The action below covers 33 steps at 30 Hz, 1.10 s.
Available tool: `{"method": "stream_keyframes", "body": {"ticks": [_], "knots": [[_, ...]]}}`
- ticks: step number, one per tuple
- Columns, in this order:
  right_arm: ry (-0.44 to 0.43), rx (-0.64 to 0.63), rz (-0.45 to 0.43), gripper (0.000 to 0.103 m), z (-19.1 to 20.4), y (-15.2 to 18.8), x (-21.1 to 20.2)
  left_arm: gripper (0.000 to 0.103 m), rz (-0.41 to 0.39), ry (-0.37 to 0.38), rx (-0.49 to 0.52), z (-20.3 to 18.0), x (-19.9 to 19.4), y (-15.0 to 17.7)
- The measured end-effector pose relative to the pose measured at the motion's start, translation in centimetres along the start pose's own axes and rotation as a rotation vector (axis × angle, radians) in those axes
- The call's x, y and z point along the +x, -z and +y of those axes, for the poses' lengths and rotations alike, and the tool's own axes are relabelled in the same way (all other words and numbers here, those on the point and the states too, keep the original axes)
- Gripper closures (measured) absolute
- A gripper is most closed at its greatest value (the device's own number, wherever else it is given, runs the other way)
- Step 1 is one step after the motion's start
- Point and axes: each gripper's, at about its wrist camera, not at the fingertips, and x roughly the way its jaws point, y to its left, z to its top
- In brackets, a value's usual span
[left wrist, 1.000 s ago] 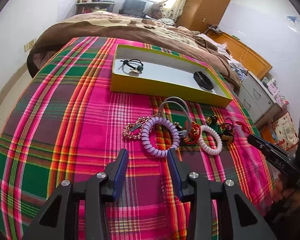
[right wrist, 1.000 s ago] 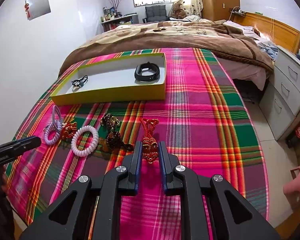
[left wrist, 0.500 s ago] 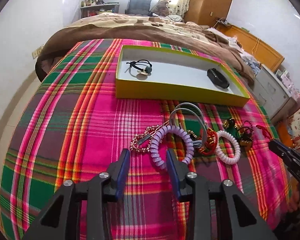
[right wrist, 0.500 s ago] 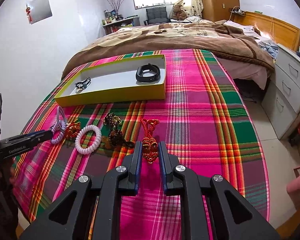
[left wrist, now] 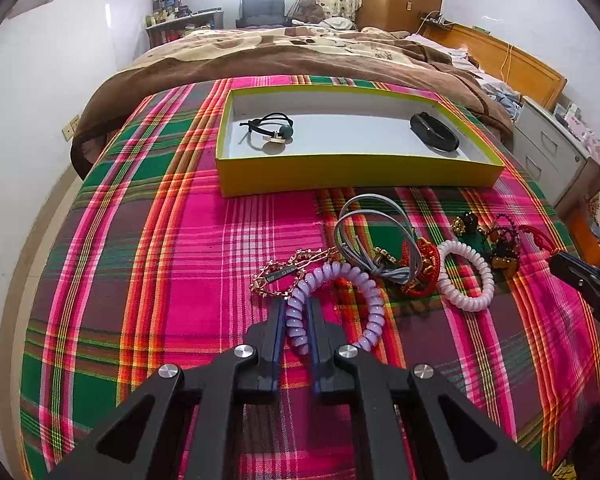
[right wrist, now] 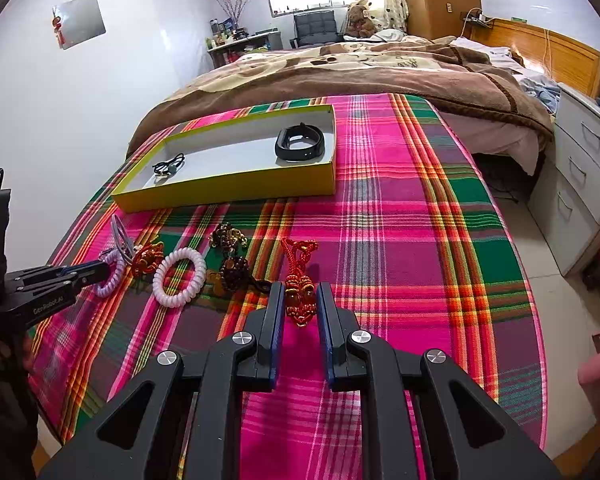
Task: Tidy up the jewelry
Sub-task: 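Grasp the red tassel ornament with the right tool while the left tool grasps the lavender coil bracelet, then carry the red tassel with the right tool while the left tool carries the lavender coil into the tray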
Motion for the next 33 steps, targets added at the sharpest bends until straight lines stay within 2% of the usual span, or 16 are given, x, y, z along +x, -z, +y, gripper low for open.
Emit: {"method": "stream_keyframes", "body": {"ticks": [18,33], "knots": [[0.006,0.003,-0.033,0.087,0.5,-0.1,-1.2,0.094,-0.062,0.054,-0.064,1.7,-2.2,0.7],[-0.007,-0.026,-0.096,0.087,2.0,-2.8,-2.5,0.094,-0.135,0.075,-0.064,2.9,-5.1,-2.5]]}}
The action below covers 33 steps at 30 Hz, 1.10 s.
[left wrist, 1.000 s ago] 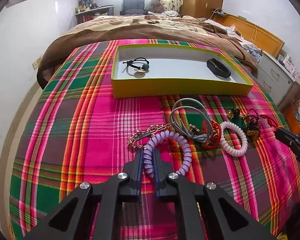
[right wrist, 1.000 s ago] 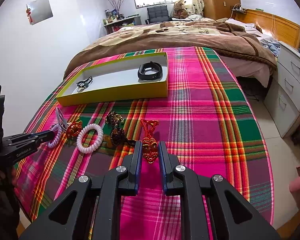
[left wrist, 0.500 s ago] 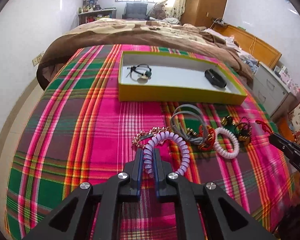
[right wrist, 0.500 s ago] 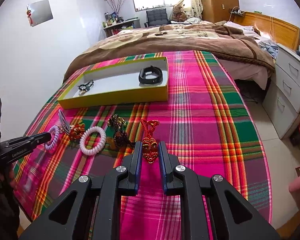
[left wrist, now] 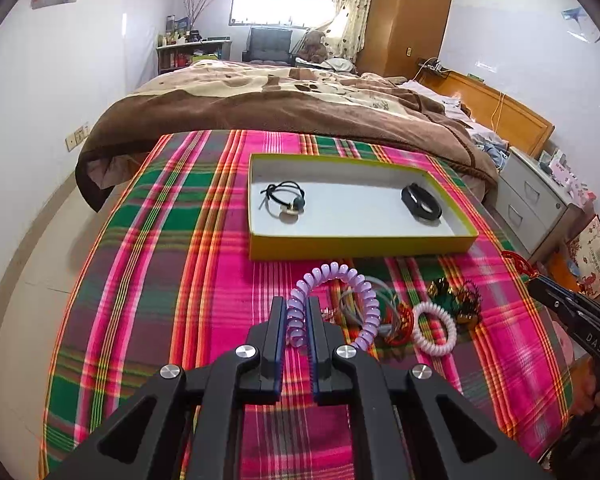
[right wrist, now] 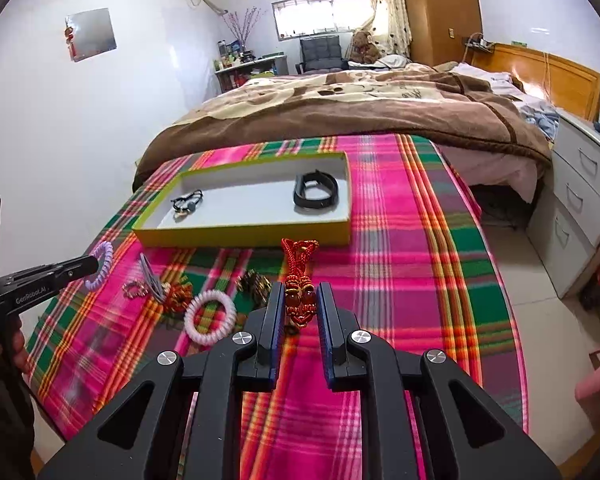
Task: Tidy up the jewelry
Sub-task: 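Carry the red tassel with the right tool while the left tool carries the lavender coil into the tray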
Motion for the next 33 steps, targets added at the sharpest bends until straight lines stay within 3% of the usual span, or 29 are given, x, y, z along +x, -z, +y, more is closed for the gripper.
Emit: {"method": "stream_keyframes", "body": {"ticks": [10,19,33], "knots": [[0.008,-0.053,-0.021,0.087,1.3,-4.2,2.0,0.094,-0.020,0.013,-0.021,1.0,1.2,-3.8],[-0.020,-0.093,-0.012,0.087,2.2,-8.0,6.2,0.094,0.009,0.008,-0.012,1.5,4.9,-7.1],[-0.034,-0.154,0.094,0.087,3.7,-10.6,14.8,0.094,0.094,-0.011,-0.020,2.2,11.0,-8.1]]}}
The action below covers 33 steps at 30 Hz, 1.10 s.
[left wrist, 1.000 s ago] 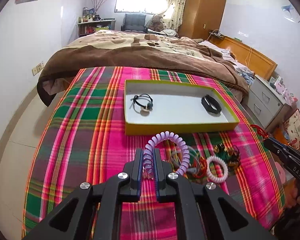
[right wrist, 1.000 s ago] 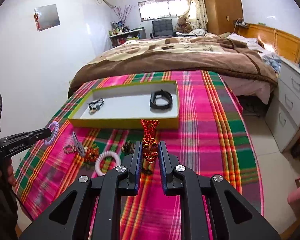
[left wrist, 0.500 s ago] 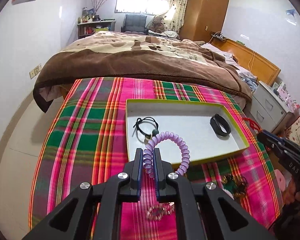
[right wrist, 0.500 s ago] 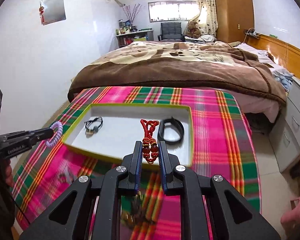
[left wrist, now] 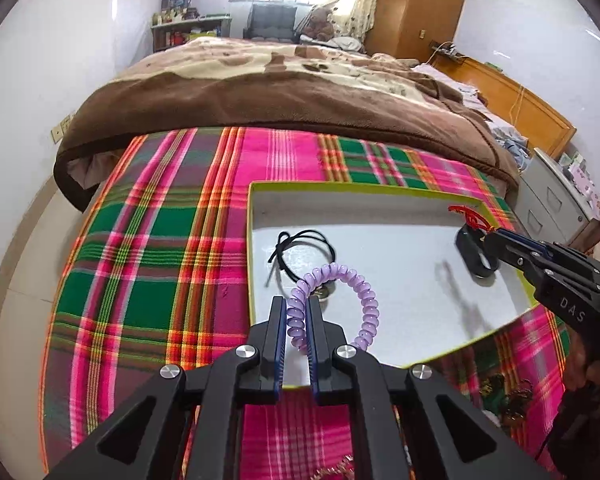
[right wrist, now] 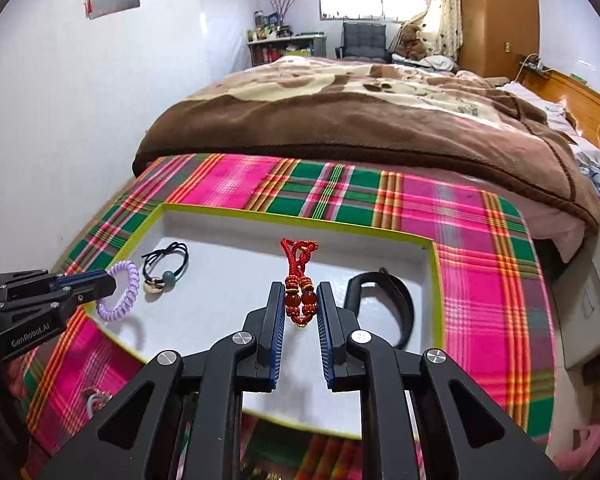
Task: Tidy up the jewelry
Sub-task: 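Carry the red tassel with the right tool while the left tool carries the lavender coil into the tray, then open the right tool to release the tassel while the left tool releases the coil bracelet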
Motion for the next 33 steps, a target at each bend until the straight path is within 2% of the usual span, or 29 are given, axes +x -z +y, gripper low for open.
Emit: {"method": "stream_keyframes", "body": {"ticks": [3,10,33], "knots": [[0.007,-0.003,0.024,0.087,-0.1,-0.1,1.3,0.094,0.012,-0.012,0.012,0.1,0.8,-0.1],[0.002,-0.022,0.063,0.087,0.0,-0.2,3.4,0.094,0.032,0.011,0.011,-0.1,1.7,-0.4],[-0.011,-0.028,0.099,0.087,0.1,-0.1,4.8,0.093,0.055,0.010,0.021,-0.9,2.9,-0.3]]}}
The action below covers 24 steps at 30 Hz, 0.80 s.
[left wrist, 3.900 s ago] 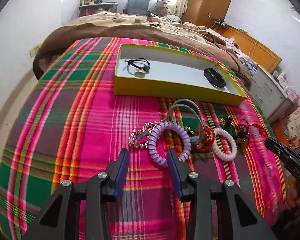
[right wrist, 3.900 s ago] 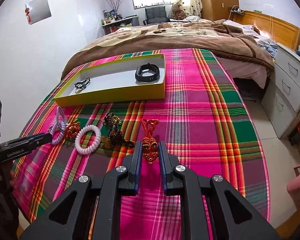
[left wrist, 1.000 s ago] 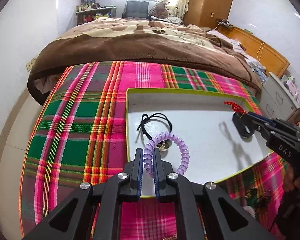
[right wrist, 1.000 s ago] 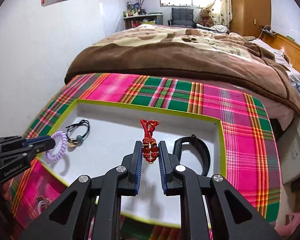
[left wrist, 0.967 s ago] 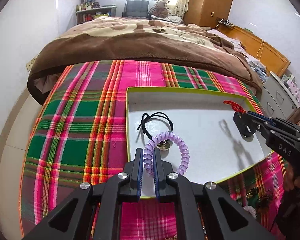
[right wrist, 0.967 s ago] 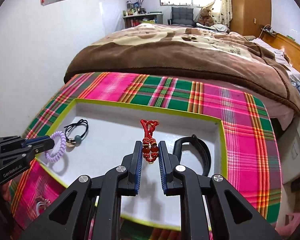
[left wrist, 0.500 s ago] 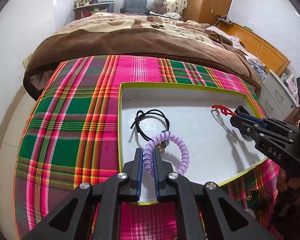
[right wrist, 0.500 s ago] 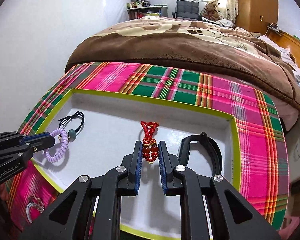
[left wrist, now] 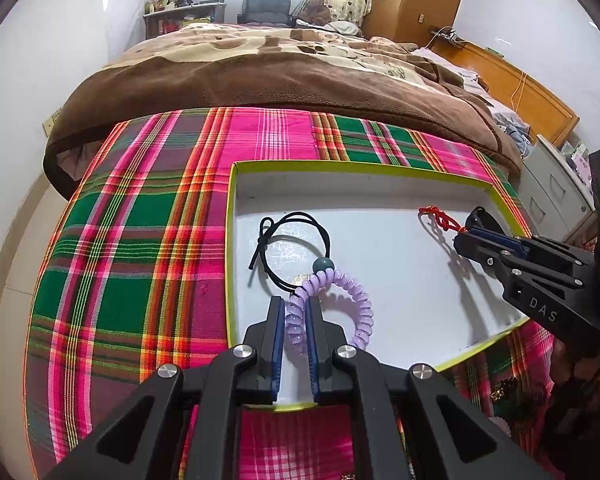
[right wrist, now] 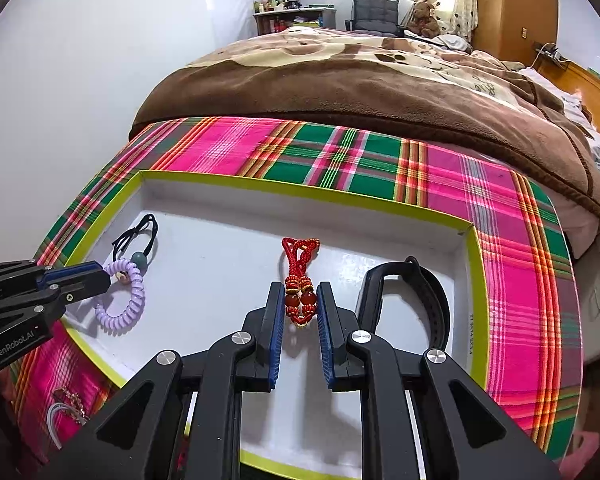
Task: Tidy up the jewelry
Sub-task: 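Open the right tool to release the tassel while the left tool releases the coil bracelet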
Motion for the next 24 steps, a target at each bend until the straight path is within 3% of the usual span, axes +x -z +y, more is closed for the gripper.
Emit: {"method": "stream_keyframes", "body": {"ticks": [12,15,24], "knots": [[-0.009,-0.011,-0.015,0.078,0.5,0.2,-0.7,0.080,-0.022,0.014,-0.006,-0.1,-0.8,0.3],[-0.012,-0.011,-0.023,0.074,0.5,0.5,-1.2,0.071,-0.026,0.017,0.001,-0.3,-1.5,0.5],[-0.027,0.010,-0.068,0.074,0.7,1.6,-4.1,0.070,-0.071,0.025,-0.013,-0.7,-4.8,1.8]]}}
